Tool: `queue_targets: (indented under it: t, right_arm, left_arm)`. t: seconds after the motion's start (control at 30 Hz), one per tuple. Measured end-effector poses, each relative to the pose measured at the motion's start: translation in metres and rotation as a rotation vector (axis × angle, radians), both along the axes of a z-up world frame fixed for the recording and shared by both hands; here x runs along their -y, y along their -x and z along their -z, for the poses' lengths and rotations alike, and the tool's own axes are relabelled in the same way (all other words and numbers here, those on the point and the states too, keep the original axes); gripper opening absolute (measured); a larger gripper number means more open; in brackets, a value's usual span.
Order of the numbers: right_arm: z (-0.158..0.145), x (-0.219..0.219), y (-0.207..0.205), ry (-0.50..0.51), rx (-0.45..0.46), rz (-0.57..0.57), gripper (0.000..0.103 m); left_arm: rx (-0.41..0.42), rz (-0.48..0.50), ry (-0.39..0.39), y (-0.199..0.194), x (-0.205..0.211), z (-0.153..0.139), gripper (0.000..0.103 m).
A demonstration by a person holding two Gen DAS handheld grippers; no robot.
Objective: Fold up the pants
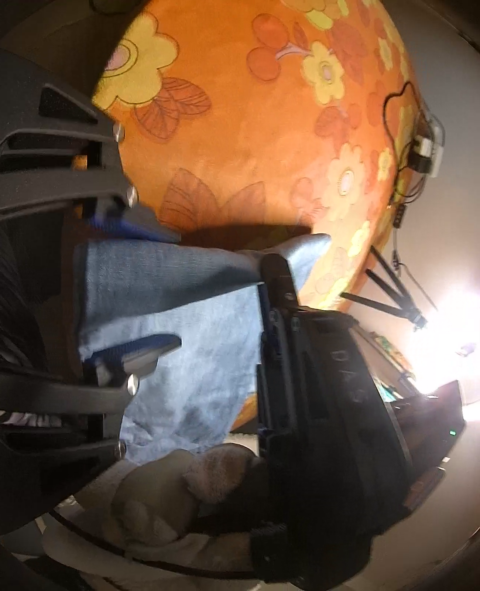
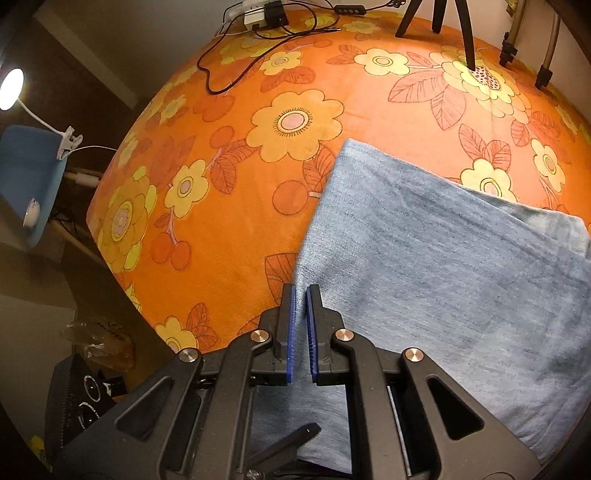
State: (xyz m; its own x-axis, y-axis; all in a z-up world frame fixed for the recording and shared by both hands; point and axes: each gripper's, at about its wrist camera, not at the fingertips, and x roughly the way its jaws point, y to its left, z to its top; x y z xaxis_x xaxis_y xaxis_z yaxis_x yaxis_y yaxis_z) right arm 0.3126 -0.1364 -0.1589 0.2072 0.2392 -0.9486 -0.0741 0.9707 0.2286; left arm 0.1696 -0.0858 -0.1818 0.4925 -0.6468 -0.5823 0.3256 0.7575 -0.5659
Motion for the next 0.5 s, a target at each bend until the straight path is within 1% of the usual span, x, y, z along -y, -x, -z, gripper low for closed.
queue_targets:
  t: [0.03,0.1,0.13,0.2,0.27,0.37,0.43,0.5]
  right_arm:
    - [-0.002,0.001,0.002,0.0,0.0,-0.012,0.007]
    - [-0.001,0.0,-0.003,0.006,-0.003,-0.032,0.007]
    - [-0.004,0.003,-0.005,-0.002,-0.005,-0.026,0.011]
    - [-0.009,0.008,-0.01,-0.005,-0.001,-0.008,0.031]
    - [-0.018,0.015,-0.018,0.013,0.035,0.013,0.041]
    - [-0.022,0.018,-0.032,0.018,0.026,0.009,0.042]
    - [-0.022,0.016,-0.042,0.057,0.034,0.013,0.042]
    - [-0.018,0.013,-0.05,0.068,0.023,0.007,0.042]
  left_arm:
    - [0.011,-0.008,0.001,0.0,-0.001,-0.001,0.024]
    - [0.034,-0.01,0.005,0.002,-0.003,-0.004,0.021]
    - [0.046,-0.008,0.0,0.003,-0.003,-0.005,0.019]
    - [0.069,0.008,-0.012,0.005,-0.001,-0.008,0.018]
    - [0.079,0.014,-0.014,0.005,0.001,-0.009,0.018]
    - [0.087,0.02,-0.009,0.003,0.003,-0.011,0.017]
    - [0.096,0.026,-0.009,0.004,0.005,-0.014,0.017]
    - [0.115,0.036,-0.023,0.006,0.01,-0.018,0.017]
